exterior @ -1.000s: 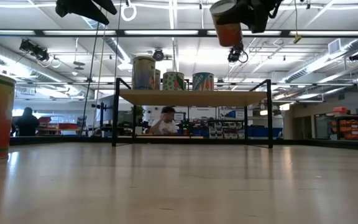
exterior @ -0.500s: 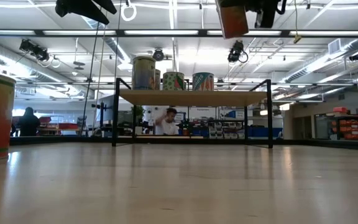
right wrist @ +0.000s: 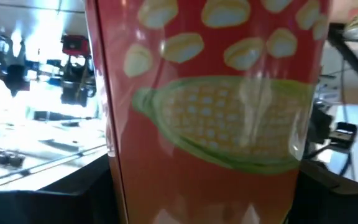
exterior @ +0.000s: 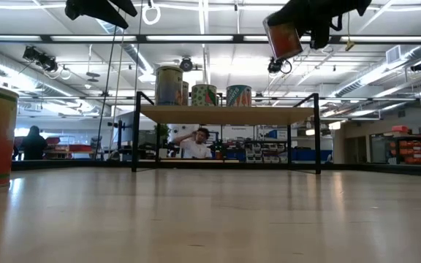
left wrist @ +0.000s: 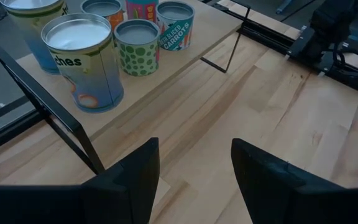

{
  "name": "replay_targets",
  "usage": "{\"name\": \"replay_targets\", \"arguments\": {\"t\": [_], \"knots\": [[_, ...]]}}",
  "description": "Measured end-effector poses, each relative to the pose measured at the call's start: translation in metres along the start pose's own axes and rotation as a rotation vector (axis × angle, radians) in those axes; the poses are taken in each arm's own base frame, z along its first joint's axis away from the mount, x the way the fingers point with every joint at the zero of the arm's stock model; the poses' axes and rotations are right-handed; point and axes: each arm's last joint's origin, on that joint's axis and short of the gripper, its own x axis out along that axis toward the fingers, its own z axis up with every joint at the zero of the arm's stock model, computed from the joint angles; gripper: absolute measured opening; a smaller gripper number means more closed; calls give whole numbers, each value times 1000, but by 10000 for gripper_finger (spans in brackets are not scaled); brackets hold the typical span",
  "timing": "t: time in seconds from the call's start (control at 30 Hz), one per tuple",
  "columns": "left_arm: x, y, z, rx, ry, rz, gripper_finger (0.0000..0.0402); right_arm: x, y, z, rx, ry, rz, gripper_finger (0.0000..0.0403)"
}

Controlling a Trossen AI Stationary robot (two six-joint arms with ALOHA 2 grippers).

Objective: Pick and place cans onto a shelf
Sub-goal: Put the bottom corn can on top of the shelf

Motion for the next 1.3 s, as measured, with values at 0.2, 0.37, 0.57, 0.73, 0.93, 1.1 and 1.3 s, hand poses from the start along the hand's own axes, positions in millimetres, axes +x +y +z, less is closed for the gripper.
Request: {"name": "replay_targets", "arguments": {"t": [0.2,0.37,0.57,0.73,0.93,1.1,1.3], "knots": [[0,0,0,0,0,0,204,-10,19,0,1,44,66,308],[0,0,0,0,0,0,204,-14,27,4,166,41,82,308],[0,0,0,0,0,0,204,1,44,17,223,16,69,308],[0,0,0,1,0,0,204,23,60,30,292,20,58,308],[0,0,0,0,0,0,204,34,81,45,357,23,108,309],[0,0,0,0,0,0,204,27,90,61,394,-7,154,312],[0,0,0,0,0,0,204,23,96,92,365,54,164,312]]}}
